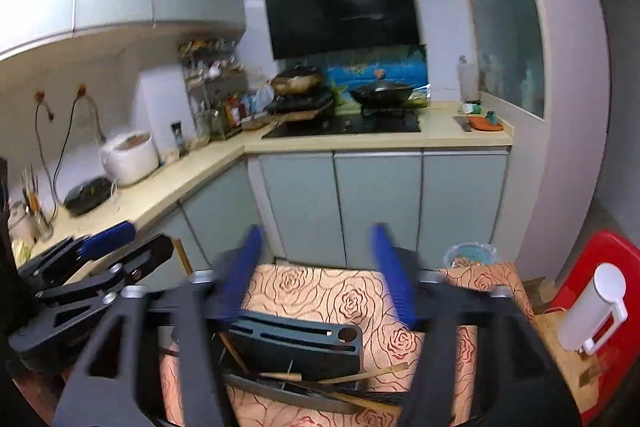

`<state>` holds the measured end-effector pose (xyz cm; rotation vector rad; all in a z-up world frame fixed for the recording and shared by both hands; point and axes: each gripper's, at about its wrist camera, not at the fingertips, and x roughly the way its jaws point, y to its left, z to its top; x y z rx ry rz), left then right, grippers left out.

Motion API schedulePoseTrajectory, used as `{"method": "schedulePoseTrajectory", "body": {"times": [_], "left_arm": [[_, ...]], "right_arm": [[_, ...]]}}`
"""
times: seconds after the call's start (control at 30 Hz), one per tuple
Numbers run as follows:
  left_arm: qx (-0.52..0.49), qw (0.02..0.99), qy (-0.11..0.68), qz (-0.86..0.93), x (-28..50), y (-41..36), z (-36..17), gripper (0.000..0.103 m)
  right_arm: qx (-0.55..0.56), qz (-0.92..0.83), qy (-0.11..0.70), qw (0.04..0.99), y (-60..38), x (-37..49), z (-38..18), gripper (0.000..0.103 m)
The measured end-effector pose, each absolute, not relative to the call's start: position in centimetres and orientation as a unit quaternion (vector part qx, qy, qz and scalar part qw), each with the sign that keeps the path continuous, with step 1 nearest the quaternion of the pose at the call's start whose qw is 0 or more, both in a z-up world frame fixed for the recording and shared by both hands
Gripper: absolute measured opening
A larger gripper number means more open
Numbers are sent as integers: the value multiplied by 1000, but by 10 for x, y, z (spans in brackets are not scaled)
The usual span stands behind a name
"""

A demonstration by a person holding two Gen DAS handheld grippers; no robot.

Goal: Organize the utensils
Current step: 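Lower the chopsticks into the holder and open both tools, then raise both open tools away from the holder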

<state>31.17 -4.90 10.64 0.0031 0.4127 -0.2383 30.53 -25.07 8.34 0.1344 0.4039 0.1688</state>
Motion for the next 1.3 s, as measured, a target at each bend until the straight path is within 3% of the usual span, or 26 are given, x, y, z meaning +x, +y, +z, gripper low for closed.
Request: {"method": "schedulePoseTrajectory", "body": {"times": [0.3,0.83,1.3], "left_arm": [[-1,976,189,-109,290,-30,112,87],[21,976,203,-79,228,-10,59,94],[25,978,196,-61,159,-1,8,96]], "right_arm": [[53,75,204,975,-259,292,89,62],[72,65,215,972,-270,218,57,96],[21,49,203,978,-236,149,3,96]]}}
